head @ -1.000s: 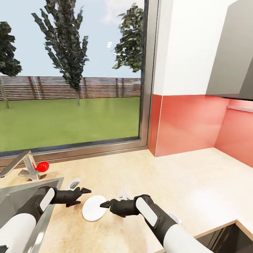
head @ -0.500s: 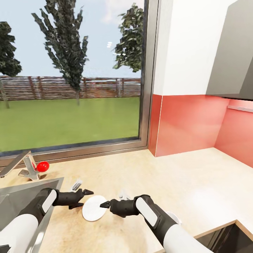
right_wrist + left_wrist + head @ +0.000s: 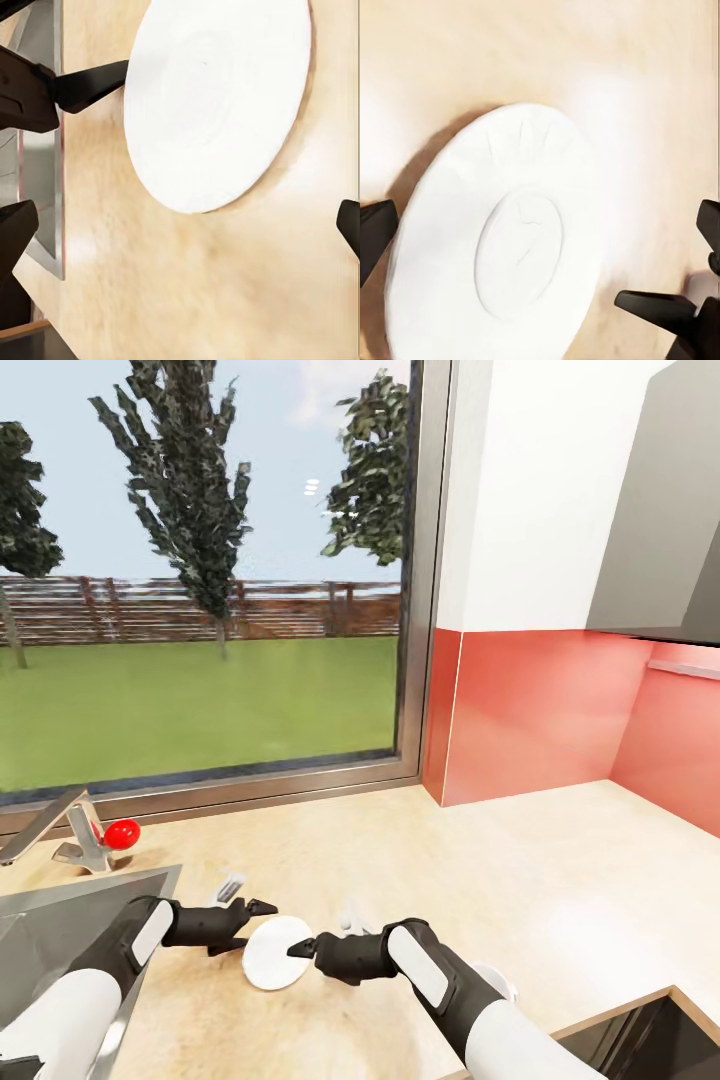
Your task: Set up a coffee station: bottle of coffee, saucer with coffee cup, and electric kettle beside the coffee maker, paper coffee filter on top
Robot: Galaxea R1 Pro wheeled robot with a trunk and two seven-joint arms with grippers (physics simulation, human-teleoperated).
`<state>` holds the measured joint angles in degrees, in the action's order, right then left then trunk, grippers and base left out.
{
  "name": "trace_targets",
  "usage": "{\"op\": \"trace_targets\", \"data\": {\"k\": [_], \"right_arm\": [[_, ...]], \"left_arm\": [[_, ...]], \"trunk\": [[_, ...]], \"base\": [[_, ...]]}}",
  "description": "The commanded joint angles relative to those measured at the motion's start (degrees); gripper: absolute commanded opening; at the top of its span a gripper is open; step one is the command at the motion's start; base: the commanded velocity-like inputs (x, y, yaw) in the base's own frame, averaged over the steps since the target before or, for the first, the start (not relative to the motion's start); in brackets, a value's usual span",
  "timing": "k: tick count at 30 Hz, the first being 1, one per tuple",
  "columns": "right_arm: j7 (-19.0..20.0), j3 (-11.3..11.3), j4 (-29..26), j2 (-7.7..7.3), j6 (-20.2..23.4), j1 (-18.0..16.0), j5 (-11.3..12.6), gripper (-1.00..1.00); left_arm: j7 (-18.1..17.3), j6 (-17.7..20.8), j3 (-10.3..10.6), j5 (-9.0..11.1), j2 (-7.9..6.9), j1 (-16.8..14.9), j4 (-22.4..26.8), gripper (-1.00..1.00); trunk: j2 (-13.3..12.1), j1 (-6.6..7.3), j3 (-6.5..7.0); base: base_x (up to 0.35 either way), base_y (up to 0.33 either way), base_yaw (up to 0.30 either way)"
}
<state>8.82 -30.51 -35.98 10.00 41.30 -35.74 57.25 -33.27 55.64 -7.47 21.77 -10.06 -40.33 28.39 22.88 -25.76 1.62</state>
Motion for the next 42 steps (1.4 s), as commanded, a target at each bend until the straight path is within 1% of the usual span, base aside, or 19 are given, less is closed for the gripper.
{"op": "trace_targets", "data": {"k": [1, 9, 16, 22, 24, 29, 31, 35, 42], "right_arm": [[0.31, -0.02, 0.10, 0.00, 0.10, -0.04, -0.29, 1.00], [0.32, -0.01, 0.21, 0.00, 0.10, -0.04, -0.29, 1.00], [0.32, 0.02, 0.21, 0.00, 0.06, -0.04, -0.29, 1.00], [0.32, 0.02, 0.12, 0.00, -0.04, -0.04, -0.23, 1.00], [0.32, 0.06, 0.07, 0.00, -0.74, -0.04, -0.22, 1.00], [0.24, 0.13, 0.10, 0.00, -5.55, -0.04, -0.21, 1.00], [0.24, 0.16, 0.16, 0.00, -6.39, -0.04, -0.16, 1.00], [0.21, 0.20, 0.20, 0.00, -7.19, -0.04, -0.07, 1.00], [0.15, 0.26, 0.29, 0.00, -7.37, -0.04, -0.12, 1.00]], "left_arm": [[-0.31, 0.25, -0.26, -0.32, 0.19, -0.02, 0.00, 1.00], [-0.31, 0.25, -0.26, -0.33, 0.72, -0.01, -0.05, 1.00], [-0.31, 0.25, -0.26, -0.38, 2.06, -0.02, -0.01, 1.00], [-0.31, 0.25, -0.26, -0.40, 2.70, -0.02, 0.00, 1.00], [-0.31, 0.25, -0.26, -0.37, 2.78, 0.00, 0.00, 1.00], [-0.31, 0.25, -0.24, -0.33, 2.85, -0.01, 0.00, 1.00], [-0.33, 0.25, -0.24, -0.33, 2.85, -0.01, 0.00, 1.00], [-0.35, 0.25, -0.26, -0.33, 2.85, -0.02, 0.00, 1.00], [-0.39, 0.25, -0.26, -0.33, 2.85, 0.00, 0.00, 1.00]], "trunk": [[0.05, -0.02, -0.02], [0.05, -0.02, -0.02], [0.05, -0.02, -0.02], [0.05, -0.02, -0.02], [0.05, -0.02, -0.02], [0.05, -0.02, -0.02], [0.05, -0.02, -0.02], [0.05, -0.02, -0.02], [0.05, -0.02, -0.02]], "base": [[0.000, 0.000, 0.000], [0.000, 0.000, 0.000], [0.000, 0.000, 0.000], [0.000, 0.000, 0.000], [0.000, 0.000, 0.000], [0.000, 0.000, 0.000], [0.000, 0.000, 0.000], [0.000, 0.000, 0.000], [0.000, 0.000, 0.000]]}}
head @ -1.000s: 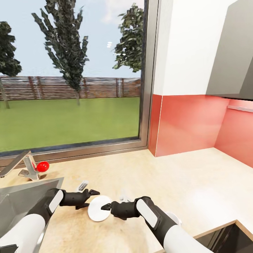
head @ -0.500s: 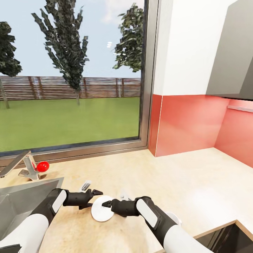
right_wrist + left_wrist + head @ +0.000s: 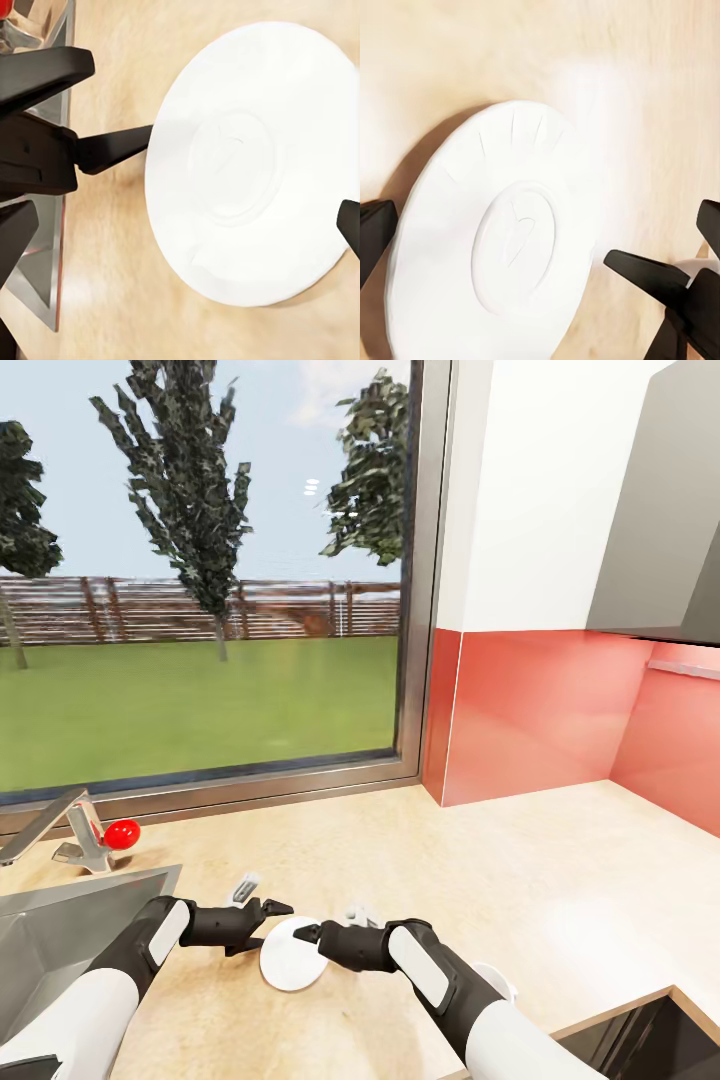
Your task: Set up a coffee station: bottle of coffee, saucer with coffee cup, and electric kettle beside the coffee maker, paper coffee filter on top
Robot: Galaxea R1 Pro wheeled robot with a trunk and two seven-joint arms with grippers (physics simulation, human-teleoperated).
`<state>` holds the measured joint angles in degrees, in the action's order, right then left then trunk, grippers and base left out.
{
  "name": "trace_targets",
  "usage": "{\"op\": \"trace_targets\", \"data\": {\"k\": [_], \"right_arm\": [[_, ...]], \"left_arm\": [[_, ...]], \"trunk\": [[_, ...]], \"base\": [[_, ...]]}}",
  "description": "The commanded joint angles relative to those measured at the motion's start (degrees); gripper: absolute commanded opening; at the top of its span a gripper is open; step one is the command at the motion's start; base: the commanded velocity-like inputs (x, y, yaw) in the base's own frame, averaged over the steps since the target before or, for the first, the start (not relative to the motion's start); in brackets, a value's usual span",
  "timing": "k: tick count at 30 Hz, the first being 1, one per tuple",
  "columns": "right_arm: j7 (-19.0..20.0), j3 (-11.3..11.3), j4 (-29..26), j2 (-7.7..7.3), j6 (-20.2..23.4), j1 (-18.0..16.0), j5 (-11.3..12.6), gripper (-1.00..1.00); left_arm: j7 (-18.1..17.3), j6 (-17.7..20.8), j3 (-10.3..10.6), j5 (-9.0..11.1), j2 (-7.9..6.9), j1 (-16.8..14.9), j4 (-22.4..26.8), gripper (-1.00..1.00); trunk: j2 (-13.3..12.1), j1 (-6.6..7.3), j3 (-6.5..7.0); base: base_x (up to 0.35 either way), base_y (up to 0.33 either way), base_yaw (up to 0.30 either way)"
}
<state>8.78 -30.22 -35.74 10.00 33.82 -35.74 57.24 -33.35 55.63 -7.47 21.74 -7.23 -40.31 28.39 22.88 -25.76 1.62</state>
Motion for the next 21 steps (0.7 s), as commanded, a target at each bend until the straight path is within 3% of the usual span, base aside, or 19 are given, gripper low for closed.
{"op": "trace_targets", "data": {"k": [1, 17, 21], "right_arm": [[0.18, -0.05, 0.08, 0.00, 0.11, -0.03, -0.14, 1.00], [0.18, -0.10, 2.24, 0.00, 0.10, -0.03, -0.19, 1.00], [0.18, -0.10, 2.25, 0.00, 0.10, -0.03, -0.20, 1.00]], "left_arm": [[-0.31, 0.26, -0.25, -0.29, 0.02, -0.02, 0.00, 1.00], [-0.35, 0.31, -0.23, -0.29, 1.06, -0.02, 0.08, 1.00], [-2.21, 0.33, -0.26, -0.34, 1.00, -0.03, 0.09, 1.00]], "trunk": [[0.04, -0.02, -0.02], [0.04, -0.02, -0.02], [0.04, -0.02, -0.02]], "base": [[0.000, 0.000, 0.000], [0.000, 0.000, 0.000], [0.000, 0.000, 0.000]]}}
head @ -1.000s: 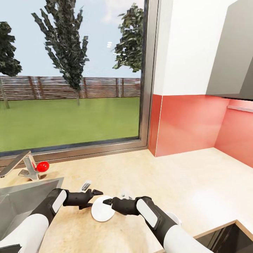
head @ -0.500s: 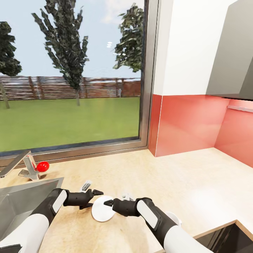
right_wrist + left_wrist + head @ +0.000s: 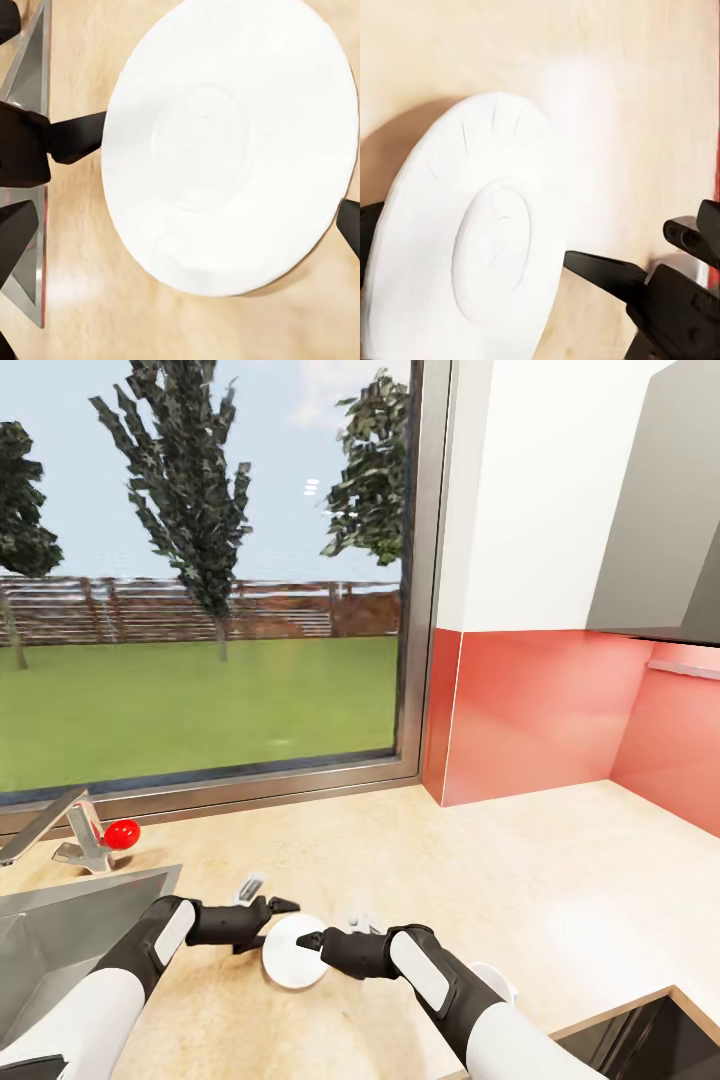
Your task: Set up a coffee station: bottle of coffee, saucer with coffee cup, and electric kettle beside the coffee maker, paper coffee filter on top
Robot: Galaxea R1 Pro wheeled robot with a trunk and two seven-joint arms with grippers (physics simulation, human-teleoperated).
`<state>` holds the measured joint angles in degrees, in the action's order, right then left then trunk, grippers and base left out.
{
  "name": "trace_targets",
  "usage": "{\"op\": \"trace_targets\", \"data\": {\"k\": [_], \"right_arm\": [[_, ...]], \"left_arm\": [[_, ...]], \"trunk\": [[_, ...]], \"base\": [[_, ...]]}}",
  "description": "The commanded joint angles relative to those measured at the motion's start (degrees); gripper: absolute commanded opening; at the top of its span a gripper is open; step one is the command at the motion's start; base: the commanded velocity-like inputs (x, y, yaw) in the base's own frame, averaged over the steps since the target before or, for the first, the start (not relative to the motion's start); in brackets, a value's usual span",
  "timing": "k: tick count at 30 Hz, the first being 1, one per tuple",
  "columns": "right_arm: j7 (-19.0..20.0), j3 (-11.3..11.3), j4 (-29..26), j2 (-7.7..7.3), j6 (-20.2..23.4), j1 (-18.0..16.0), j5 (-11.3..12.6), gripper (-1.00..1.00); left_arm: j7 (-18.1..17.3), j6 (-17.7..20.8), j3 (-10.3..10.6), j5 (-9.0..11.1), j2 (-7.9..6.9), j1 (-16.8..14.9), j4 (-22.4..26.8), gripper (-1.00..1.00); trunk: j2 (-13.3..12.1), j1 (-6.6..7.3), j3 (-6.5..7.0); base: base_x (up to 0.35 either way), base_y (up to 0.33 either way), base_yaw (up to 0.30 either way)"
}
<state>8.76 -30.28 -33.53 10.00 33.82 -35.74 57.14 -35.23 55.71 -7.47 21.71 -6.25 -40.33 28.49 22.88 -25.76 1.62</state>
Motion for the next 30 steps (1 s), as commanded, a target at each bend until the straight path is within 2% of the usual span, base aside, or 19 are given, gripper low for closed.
{"op": "trace_targets", "data": {"k": [1, 7, 30], "right_arm": [[0.20, -0.04, 0.04, 0.00, 0.11, -0.04, -0.10, 1.00], [0.20, -0.04, 0.04, 0.00, 0.11, -0.04, -0.10, 1.00], [0.20, -0.01, 0.39, 0.00, 0.11, -0.04, -0.01, 1.00]], "left_arm": [[-0.95, 0.22, -0.26, -0.32, 0.02, -0.01, -0.01, 1.00], [-2.18, 0.19, -0.26, -0.35, 0.00, -0.01, -0.01, 1.00], [-2.22, 0.18, 0.00, -0.37, -0.03, -0.01, -0.01, 1.00]], "trunk": [[0.04, -0.02, -0.02], [0.04, -0.02, -0.02], [0.04, -0.02, -0.02]], "base": [[0.000, 0.000, 0.000], [0.000, 0.000, 0.000], [0.000, 0.000, 0.000]]}}
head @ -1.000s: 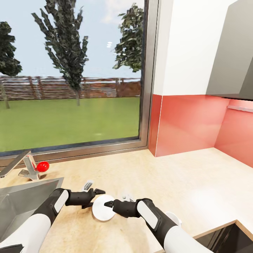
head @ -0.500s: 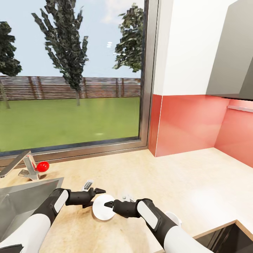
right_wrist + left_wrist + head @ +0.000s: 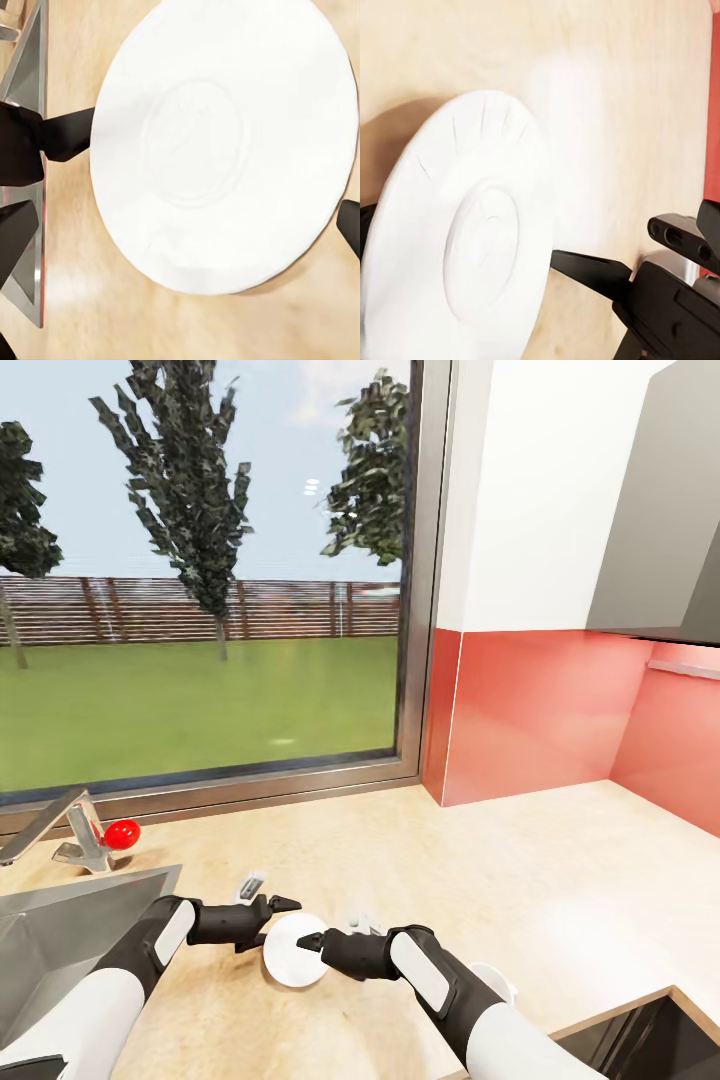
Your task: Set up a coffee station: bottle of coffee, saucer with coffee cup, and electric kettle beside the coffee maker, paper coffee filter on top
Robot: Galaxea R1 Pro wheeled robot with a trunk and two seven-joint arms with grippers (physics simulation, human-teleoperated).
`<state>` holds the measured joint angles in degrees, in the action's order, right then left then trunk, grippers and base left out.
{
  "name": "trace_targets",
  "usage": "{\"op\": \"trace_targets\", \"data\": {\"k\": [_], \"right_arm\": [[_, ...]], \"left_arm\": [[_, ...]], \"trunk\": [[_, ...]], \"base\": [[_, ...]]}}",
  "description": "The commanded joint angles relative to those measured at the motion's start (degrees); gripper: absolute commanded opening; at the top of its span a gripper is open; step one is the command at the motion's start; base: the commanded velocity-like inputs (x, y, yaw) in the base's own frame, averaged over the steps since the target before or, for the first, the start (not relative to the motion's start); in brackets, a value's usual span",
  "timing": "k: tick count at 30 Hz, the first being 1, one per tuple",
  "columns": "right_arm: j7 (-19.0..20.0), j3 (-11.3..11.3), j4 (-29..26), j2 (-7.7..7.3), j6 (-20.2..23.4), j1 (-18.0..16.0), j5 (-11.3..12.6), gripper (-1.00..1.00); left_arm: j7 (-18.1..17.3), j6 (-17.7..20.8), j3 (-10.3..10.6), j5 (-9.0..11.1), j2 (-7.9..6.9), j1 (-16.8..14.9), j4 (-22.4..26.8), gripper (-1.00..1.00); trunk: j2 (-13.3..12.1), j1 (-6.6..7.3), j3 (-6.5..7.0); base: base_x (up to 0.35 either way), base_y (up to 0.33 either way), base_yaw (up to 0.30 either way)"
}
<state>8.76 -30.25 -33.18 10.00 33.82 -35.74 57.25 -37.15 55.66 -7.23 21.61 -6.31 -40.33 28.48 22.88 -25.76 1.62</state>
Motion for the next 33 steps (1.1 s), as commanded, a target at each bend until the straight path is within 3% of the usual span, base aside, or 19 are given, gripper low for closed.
{"op": "trace_targets", "data": {"k": [1, 33], "right_arm": [[0.20, -0.03, 0.04, 0.00, 0.10, -0.04, -0.12, 1.00], [0.20, 0.01, 2.23, 0.00, 0.02, -0.04, -0.03, 1.00]], "left_arm": [[-0.30, 0.24, -0.24, -0.27, 0.04, -0.01, -0.01, 1.00], [-0.37, 0.42, -0.02, -0.67, 0.08, -0.01, -0.01, 1.00]], "trunk": [[0.04, -0.02, -0.02], [0.04, -0.02, -0.02]], "base": [[0.000, 0.000, 0.000], [0.000, 0.000, 0.000]]}}
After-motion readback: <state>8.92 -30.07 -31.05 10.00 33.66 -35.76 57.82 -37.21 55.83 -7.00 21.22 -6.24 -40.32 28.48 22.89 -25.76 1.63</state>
